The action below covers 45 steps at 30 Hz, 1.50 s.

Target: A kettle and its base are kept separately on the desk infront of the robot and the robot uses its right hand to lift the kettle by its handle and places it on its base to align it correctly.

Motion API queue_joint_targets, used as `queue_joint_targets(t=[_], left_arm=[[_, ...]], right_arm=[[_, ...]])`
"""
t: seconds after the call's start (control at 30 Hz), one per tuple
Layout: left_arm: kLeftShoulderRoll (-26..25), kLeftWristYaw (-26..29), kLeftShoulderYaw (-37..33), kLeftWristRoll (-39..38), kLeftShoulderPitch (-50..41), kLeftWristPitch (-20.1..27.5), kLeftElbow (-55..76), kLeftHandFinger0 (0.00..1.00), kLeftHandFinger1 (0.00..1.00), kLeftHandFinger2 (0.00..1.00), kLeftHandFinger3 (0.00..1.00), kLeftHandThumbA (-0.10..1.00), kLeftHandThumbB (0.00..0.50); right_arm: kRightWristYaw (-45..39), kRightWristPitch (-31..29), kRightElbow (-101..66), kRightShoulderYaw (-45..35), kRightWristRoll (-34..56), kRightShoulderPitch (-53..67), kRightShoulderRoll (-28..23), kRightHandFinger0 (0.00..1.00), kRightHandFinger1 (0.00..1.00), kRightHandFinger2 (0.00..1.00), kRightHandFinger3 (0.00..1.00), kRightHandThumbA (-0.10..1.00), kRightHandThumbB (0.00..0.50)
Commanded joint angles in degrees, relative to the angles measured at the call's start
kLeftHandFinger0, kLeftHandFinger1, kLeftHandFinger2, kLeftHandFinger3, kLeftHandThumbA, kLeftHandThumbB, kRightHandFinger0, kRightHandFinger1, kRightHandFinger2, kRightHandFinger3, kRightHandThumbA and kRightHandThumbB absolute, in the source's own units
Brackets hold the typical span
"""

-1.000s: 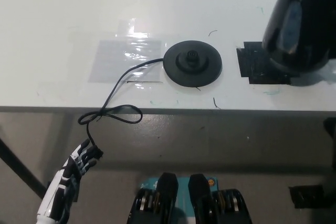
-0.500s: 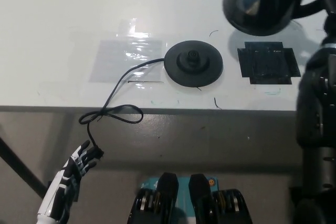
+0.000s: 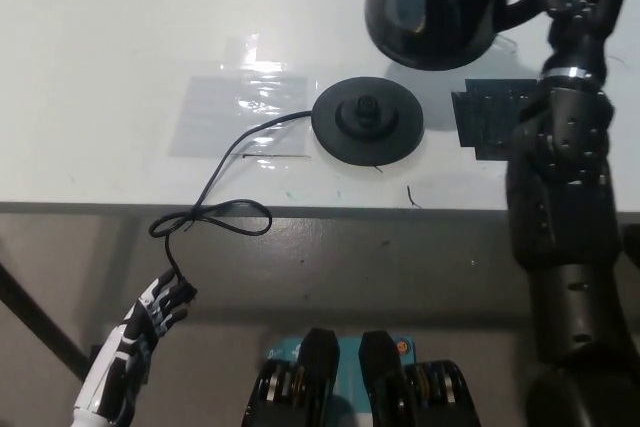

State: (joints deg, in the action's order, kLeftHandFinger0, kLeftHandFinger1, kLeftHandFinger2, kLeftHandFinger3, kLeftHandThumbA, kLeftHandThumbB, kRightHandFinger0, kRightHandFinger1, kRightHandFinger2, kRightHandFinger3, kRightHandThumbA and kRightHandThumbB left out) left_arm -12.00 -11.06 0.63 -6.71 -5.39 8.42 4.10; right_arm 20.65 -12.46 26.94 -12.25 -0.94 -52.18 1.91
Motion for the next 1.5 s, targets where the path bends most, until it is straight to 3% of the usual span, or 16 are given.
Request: queue_joint_targets(t=[0.0, 0.07, 0.27, 0.43, 0.53, 0.67, 0.8, 0.97, 1.03, 1.13, 1.47], left_arm=[[-0.66, -0.98, 0.13, -0.89, 0.67, 1.02, -0.04, 1.00, 1.00, 1.00, 1.00, 1.00, 0.161], [-0.66, -0.85, 0.20, -0.60, 0.45, 1.00, -0.23, 1.00, 1.00, 1.00, 1.00, 1.00, 0.158], [-0.45, -0.73, 0.15, -0.43, 0.26, 1.04, -0.50, 1.00, 1.00, 1.00, 1.00, 1.00, 0.163], [-0.25, -0.83, 0.22, -1.06, 0.46, 0.80, -0.66, 1.00, 1.00, 1.00, 1.00, 0.99, 0.159], [-0.28, -1.02, 0.15, -1.18, 0.52, 1.02, -0.84, 1.00, 1.00, 1.00, 1.00, 0.99, 0.159], [-0.25, -0.89, -0.01, -0.68, 0.50, 1.11, -0.68, 1.00, 1.00, 1.00, 1.00, 1.00, 0.145], [-0.30, -1.02, 0.02, -0.94, 0.56, 1.40, -0.80, 1.00, 1.00, 1.00, 1.00, 1.00, 0.157], [-0.45, -1.11, 0.20, -1.28, 0.37, 1.38, -0.66, 1.00, 1.00, 1.00, 1.00, 1.00, 0.159], [-0.59, -1.16, 0.15, -1.06, 0.51, 1.59, -0.87, 1.00, 1.00, 1.00, 1.00, 1.00, 0.161], [-0.50, -1.11, 0.12, -1.08, 0.56, 1.34, -0.75, 1.00, 1.00, 1.00, 1.00, 1.00, 0.159], [-0.40, -0.92, 0.28, -1.07, 0.14, 1.53, -0.82, 1.00, 1.00, 1.00, 1.00, 1.00, 0.167]], right_arm=[[3.66, -5.63, -0.19, 3.18, -4.70, -8.06, 2.59, 0.00, 0.21, 0.61, 0.74, -0.10, 0.065], [4.47, -5.48, 1.69, 4.10, -5.41, -8.97, 3.60, 0.00, 0.18, 0.55, 0.66, -0.10, 0.078], [5.58, -6.38, 5.83, 4.44, -4.65, -10.27, 5.44, 0.00, 0.18, 0.55, 0.65, -0.10, 0.074], [8.32, -5.54, 8.98, 4.73, -6.37, -10.73, 5.90, 0.00, 0.06, 0.43, 0.60, -0.10, 0.108], [8.27, -7.10, 11.00, 4.89, -6.15, -10.82, 5.80, 0.00, 0.04, 0.43, 0.62, -0.10, 0.098], [6.45, -10.45, 14.07, 4.42, -3.67, -10.79, 5.60, 0.00, 0.19, 0.64, 0.73, -0.10, 0.071], [5.38, -10.90, 15.33, 3.95, -2.22, -9.99, 5.26, 0.00, 0.25, 0.69, 0.73, -0.10, 0.094], [8.61, -9.53, 17.22, 4.55, -5.37, -9.81, 3.83, 0.00, 0.23, 0.62, 0.71, -0.10, 0.098], [10.12, -9.03, 17.82, 4.93, -6.90, -9.84, 3.16, 0.00, 0.19, 0.54, 0.65, -0.10, 0.105], [10.21, -10.51, 18.84, 4.73, -6.59, -9.67, 2.63, 0.00, 0.16, 0.52, 0.67, -0.10, 0.097], [6.97, -14.16, 19.79, 3.79, -2.57, -7.67, 2.03, 0.00, 0.16, 0.58, 0.74, -0.10, 0.085]])
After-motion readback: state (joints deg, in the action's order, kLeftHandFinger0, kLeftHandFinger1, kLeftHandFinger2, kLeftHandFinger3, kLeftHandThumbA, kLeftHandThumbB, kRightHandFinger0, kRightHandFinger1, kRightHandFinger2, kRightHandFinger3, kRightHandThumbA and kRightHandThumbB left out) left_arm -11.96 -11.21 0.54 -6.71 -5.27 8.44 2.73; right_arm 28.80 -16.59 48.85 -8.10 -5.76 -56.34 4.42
